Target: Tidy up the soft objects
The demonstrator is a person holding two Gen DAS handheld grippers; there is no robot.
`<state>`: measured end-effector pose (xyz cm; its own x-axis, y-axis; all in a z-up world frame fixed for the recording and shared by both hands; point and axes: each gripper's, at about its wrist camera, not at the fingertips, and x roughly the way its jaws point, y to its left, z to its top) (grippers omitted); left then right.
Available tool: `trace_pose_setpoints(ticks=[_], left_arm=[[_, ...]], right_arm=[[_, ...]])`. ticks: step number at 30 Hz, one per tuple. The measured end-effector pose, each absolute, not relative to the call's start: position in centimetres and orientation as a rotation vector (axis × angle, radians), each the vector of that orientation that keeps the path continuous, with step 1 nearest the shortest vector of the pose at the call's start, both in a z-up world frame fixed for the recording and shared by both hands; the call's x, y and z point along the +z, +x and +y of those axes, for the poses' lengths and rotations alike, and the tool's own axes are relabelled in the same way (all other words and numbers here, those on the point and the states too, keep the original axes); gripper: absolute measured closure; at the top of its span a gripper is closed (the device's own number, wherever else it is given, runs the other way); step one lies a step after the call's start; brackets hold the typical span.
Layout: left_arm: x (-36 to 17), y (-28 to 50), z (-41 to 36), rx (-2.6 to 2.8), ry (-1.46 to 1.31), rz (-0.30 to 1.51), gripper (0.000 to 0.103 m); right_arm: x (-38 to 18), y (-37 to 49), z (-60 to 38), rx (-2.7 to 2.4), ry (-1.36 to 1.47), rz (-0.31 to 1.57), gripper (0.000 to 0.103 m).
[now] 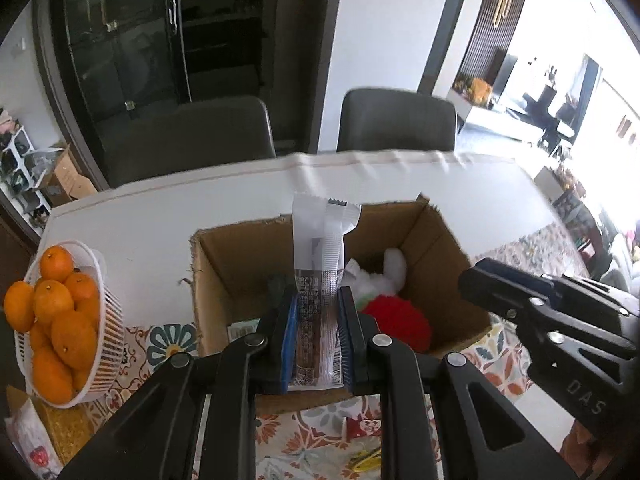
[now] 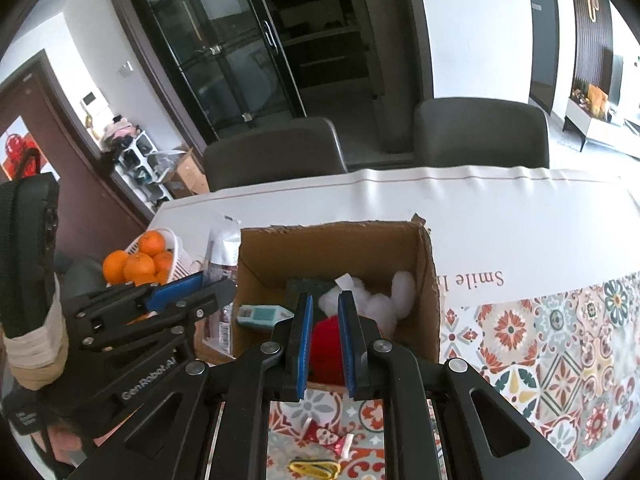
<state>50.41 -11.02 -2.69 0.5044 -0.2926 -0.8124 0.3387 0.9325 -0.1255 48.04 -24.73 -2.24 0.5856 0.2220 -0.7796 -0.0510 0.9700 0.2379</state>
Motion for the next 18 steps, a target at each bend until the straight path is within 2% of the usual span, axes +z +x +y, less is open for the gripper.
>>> trace_pose_setpoints(ticks=[1,3,5,6,15,18], left_arm=[[-3.2,50.8,-11.2,-0.384,0.060,0.983,0.076],[-4.0,51.4,-11.5,-0.396,0.063,1.014,0.074],[-4.8,51.6,-11.7,-0.392,0.069,1.029,0.063],[-5.0,51.6,-11.8,-0.384,0.075,1.027,0.061],[-4.3,49.4,-10.4,-0.321,0.111,0.978,0.057],[-4.1,48.2,-9.8,-0.311,0.110,0.972,0.056]], right_arm=[[-2.5,48.2,-24.8,0.155,0.199,0.941,0.088],[-3.1,48.4,-24.9,0.151,0.201,0.956,0.088],[-3.5,48.5,-25.0,0.154,0.211,0.965,0.088],[-3.6,48.6,-25.0,0.153,0.213,0.969,0.088],[-4.0,46.9,-24.7,0.143,0.210,0.981,0.083],[-4.0,46.2,-24.3,0.153,0.202,0.985,0.078]])
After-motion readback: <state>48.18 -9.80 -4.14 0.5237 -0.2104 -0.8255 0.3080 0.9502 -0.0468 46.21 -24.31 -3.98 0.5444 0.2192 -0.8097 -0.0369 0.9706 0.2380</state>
